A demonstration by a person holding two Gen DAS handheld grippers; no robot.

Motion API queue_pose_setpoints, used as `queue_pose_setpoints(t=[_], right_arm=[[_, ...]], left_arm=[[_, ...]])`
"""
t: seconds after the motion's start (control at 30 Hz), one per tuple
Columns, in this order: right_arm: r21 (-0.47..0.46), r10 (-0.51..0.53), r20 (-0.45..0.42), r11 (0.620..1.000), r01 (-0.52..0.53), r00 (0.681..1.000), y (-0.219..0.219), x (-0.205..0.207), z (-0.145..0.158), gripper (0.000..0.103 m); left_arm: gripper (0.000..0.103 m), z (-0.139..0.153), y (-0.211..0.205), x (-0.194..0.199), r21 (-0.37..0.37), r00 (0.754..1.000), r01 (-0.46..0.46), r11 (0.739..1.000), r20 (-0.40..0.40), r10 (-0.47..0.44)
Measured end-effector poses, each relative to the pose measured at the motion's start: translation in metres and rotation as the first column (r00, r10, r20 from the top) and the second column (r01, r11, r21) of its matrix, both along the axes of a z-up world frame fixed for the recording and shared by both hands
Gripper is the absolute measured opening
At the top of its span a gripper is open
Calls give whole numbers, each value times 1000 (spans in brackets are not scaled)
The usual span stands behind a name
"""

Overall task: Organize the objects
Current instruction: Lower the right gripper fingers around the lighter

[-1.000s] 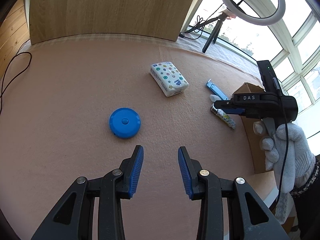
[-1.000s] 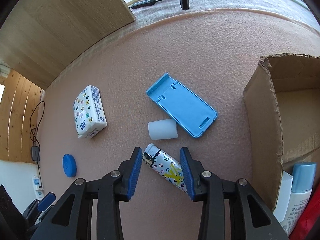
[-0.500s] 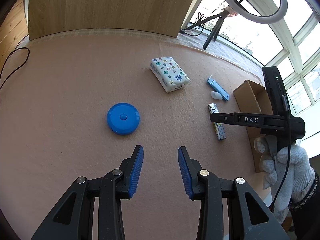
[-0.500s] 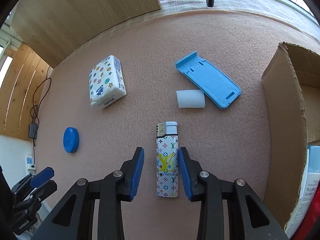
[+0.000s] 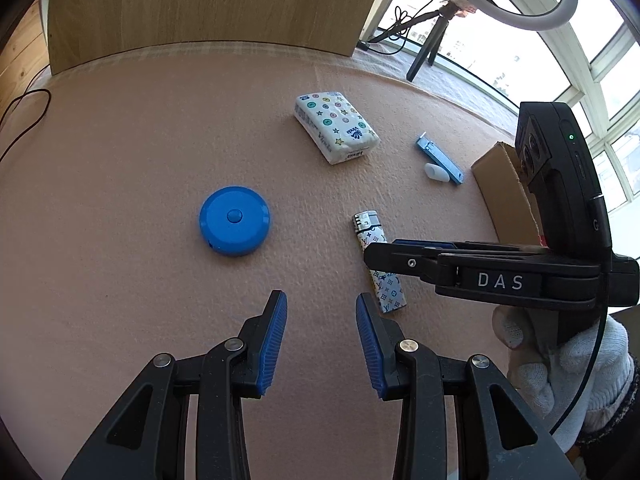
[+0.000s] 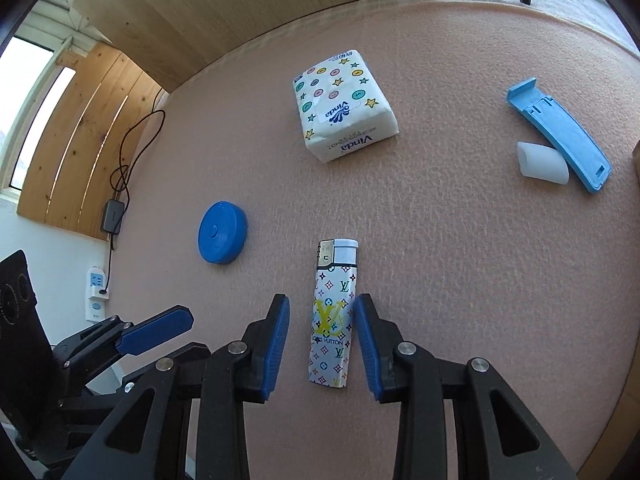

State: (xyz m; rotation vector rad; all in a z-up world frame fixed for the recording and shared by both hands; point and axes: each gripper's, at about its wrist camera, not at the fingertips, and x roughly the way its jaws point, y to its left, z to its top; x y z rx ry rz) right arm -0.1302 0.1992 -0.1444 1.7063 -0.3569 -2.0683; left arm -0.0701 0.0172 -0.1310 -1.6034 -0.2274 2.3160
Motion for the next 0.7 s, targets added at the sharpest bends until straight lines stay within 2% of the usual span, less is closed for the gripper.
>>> queue_pose_setpoints(t=[0.07, 0.17, 0.3, 0.47, 0.7], right_arm=[[-8, -28, -27, 1000, 27, 999, 12, -1, 8, 31], [27, -89, -85, 995, 91, 992, 41, -9, 24, 31], [26, -164, -102, 985, 168, 981, 75, -33, 37, 31], [60, -134, -107, 988, 141, 985, 80, -59, 41, 31], [146, -46, -79, 988, 57, 996, 60, -89, 18, 31]], left_arm=[[39, -3, 8, -1, -4, 1000, 15, 1000, 6, -15], [39, -7, 24, -5, -12, 999, 42, 999, 9, -42], [39, -12, 46, -13, -24, 998, 61, 998, 10, -61], [39, -20, 66, -21, -47, 998, 67, 997, 18, -66], [39, -22, 72, -30, -46, 999, 40, 998, 23, -39]])
